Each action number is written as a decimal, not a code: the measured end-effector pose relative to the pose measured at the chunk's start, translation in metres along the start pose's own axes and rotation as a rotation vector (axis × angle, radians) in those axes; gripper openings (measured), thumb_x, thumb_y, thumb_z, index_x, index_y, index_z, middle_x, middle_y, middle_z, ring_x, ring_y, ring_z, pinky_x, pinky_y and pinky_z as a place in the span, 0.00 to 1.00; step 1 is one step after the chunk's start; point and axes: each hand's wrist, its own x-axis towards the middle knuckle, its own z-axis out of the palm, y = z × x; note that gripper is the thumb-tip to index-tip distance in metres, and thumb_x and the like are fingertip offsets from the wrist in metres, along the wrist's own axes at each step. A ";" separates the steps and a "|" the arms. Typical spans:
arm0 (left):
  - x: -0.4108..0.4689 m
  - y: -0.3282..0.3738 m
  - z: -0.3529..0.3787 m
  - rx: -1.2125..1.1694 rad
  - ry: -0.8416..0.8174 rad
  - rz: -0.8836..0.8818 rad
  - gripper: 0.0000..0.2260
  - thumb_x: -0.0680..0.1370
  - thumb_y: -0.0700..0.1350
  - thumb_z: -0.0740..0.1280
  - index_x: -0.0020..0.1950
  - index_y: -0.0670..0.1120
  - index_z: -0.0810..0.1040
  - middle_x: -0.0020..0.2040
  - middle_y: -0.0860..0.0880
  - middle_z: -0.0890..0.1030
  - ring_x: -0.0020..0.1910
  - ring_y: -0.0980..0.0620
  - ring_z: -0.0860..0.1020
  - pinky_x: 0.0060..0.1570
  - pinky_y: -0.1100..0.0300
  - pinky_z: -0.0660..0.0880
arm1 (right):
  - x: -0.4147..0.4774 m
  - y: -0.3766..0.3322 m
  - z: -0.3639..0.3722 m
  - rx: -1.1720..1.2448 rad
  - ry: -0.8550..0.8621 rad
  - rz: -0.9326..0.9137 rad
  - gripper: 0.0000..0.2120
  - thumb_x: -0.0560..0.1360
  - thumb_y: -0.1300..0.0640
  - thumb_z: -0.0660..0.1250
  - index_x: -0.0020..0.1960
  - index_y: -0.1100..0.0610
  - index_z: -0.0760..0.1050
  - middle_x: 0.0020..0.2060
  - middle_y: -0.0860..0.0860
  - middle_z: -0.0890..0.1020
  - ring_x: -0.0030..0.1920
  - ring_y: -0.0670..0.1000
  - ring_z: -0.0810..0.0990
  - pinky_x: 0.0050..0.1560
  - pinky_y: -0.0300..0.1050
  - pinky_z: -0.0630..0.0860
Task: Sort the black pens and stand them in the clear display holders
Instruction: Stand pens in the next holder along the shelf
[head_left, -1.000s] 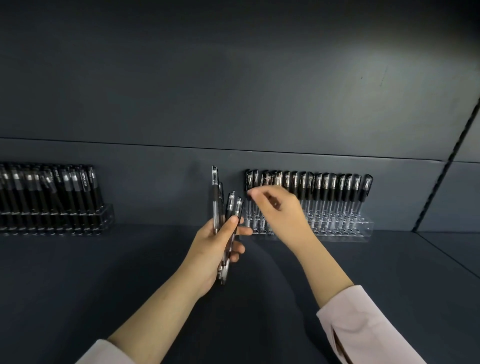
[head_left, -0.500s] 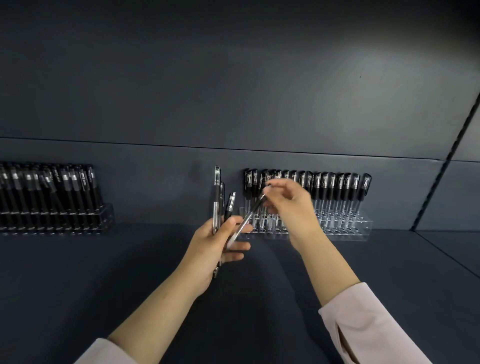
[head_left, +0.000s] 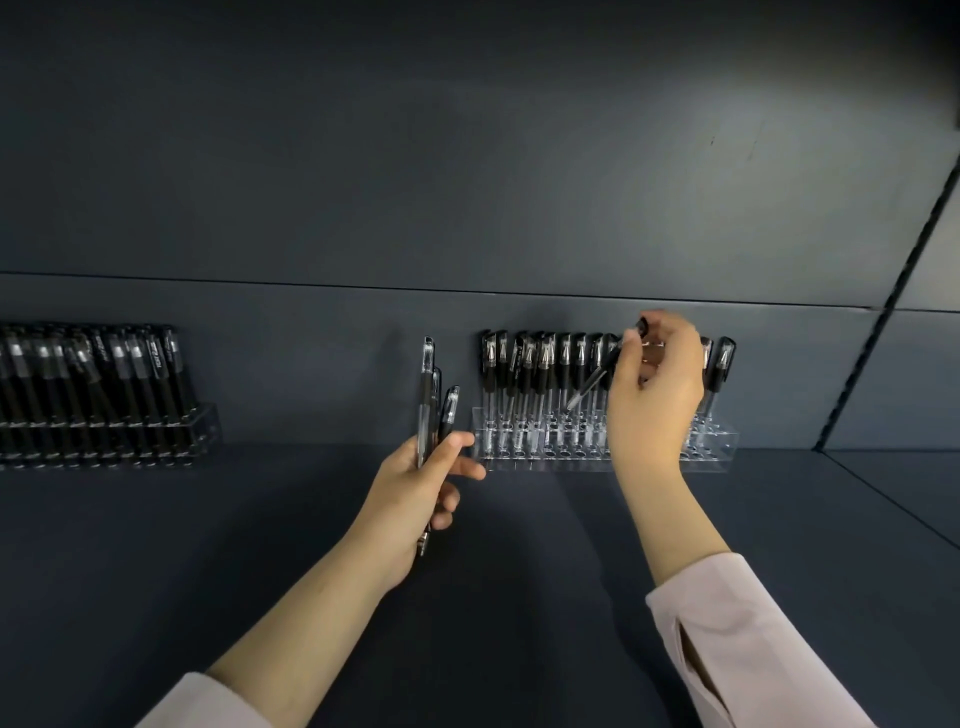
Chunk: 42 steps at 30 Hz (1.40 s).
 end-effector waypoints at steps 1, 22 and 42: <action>0.000 0.000 0.000 -0.005 0.000 -0.001 0.08 0.81 0.48 0.64 0.56 0.47 0.79 0.36 0.51 0.83 0.27 0.56 0.69 0.25 0.63 0.63 | -0.001 0.000 0.000 -0.004 -0.009 -0.004 0.09 0.81 0.59 0.61 0.60 0.57 0.72 0.51 0.50 0.75 0.43 0.41 0.74 0.44 0.32 0.71; -0.001 -0.003 0.000 -0.001 -0.035 -0.001 0.10 0.82 0.49 0.63 0.56 0.46 0.79 0.32 0.54 0.79 0.27 0.57 0.63 0.23 0.65 0.60 | -0.005 0.026 0.018 -0.235 -0.403 -0.275 0.19 0.79 0.62 0.63 0.70 0.54 0.72 0.46 0.53 0.77 0.45 0.55 0.77 0.49 0.52 0.79; 0.001 -0.002 0.001 -0.010 -0.047 -0.014 0.12 0.82 0.51 0.61 0.55 0.45 0.79 0.31 0.52 0.79 0.25 0.56 0.62 0.21 0.65 0.58 | -0.002 0.032 0.017 0.050 -0.554 0.263 0.21 0.81 0.58 0.59 0.71 0.42 0.67 0.53 0.54 0.75 0.31 0.45 0.66 0.33 0.32 0.68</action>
